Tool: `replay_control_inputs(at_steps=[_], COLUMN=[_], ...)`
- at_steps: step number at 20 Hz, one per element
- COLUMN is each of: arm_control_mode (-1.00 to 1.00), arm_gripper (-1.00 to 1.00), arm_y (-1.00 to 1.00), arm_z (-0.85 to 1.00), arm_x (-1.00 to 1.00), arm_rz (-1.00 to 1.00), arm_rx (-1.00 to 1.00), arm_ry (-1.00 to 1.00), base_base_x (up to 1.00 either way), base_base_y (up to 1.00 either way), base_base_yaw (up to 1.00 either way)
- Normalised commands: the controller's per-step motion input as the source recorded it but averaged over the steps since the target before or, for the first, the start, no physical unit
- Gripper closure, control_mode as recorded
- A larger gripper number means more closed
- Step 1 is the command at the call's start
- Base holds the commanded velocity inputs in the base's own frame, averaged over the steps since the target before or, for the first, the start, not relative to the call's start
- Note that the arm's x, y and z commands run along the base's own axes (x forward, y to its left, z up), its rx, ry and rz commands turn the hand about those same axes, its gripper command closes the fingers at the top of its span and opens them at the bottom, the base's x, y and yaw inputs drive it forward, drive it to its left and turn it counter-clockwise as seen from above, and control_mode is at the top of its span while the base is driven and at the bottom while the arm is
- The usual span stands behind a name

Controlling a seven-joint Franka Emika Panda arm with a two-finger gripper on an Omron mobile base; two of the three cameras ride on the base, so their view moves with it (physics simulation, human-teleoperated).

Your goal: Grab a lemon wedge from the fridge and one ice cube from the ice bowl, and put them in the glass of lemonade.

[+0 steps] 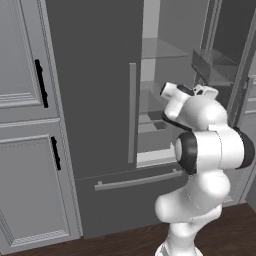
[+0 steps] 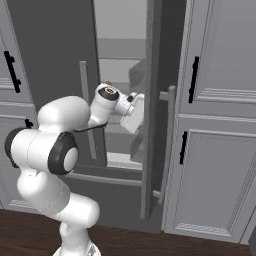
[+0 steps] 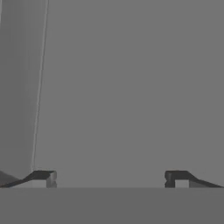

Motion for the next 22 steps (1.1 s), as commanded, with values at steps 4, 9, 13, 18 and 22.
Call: replay_control_inputs(at_steps=[4,9,13,18,22], arm_control_mode=[-1.0,-1.0,-1.0,-1.0,-1.0], arm_gripper=[-1.0,-1.0,-1.0,-1.0,-1.0], arm_y=[-0.79,-0.88,-0.49,0.65,1.0], arm_z=[0.09,0.0,0.0,0.09,0.04], arm_x=[0.15,0.03,0.0,-0.16,-0.05], arm_rz=[0.04,0.03,0.01,0.11,0.16], arm_rx=[0.0,0.0,0.0,0.0,0.0], arm_ry=[-0.04,-0.05,-0.03,-0.09,-0.09], base_base_x=[0.0,0.0,0.0,0.0,0.0], base_base_y=[0.0,0.0,0.0,0.0,0.0], base_base_yaw=[0.0,0.0,0.0,0.0,0.0])
